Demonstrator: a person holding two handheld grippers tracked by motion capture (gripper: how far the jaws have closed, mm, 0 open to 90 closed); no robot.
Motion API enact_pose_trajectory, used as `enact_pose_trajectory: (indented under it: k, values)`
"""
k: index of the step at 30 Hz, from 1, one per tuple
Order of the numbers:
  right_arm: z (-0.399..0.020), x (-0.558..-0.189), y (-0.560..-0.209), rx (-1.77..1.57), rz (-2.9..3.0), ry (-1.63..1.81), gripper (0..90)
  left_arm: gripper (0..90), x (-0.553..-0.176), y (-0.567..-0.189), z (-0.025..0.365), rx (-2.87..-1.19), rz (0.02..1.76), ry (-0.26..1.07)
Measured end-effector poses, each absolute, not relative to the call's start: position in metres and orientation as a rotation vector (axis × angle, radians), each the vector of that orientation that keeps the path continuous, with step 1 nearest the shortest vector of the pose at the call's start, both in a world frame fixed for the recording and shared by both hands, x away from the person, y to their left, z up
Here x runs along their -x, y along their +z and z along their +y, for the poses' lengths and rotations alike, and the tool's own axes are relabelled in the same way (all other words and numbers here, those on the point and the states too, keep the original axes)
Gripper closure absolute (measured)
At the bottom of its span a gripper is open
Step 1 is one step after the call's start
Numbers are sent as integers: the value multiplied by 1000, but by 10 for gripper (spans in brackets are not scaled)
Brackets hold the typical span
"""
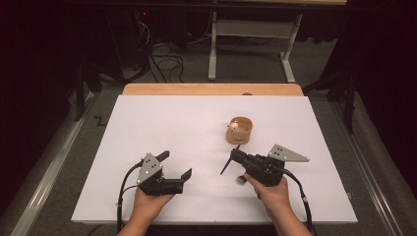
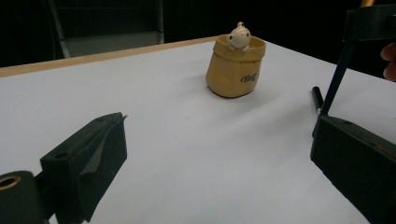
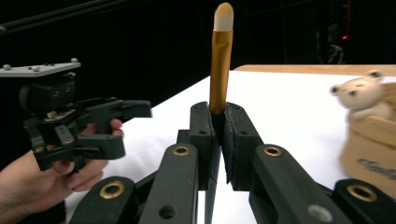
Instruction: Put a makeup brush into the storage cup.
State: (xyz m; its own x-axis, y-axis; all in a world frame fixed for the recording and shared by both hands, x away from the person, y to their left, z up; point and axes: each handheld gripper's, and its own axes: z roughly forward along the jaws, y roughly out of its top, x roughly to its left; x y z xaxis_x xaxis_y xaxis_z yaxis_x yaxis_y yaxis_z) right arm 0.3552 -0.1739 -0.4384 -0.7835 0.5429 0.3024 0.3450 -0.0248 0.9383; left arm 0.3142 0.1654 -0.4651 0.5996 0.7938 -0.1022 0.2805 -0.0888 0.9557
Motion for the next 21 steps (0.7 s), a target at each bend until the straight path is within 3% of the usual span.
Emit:
enact_pose_trajectory:
  k: [21]
  values:
    - [-211,-361,-438,-977,1972,1811,844,54,-317,-465,184,-1642,948,584]
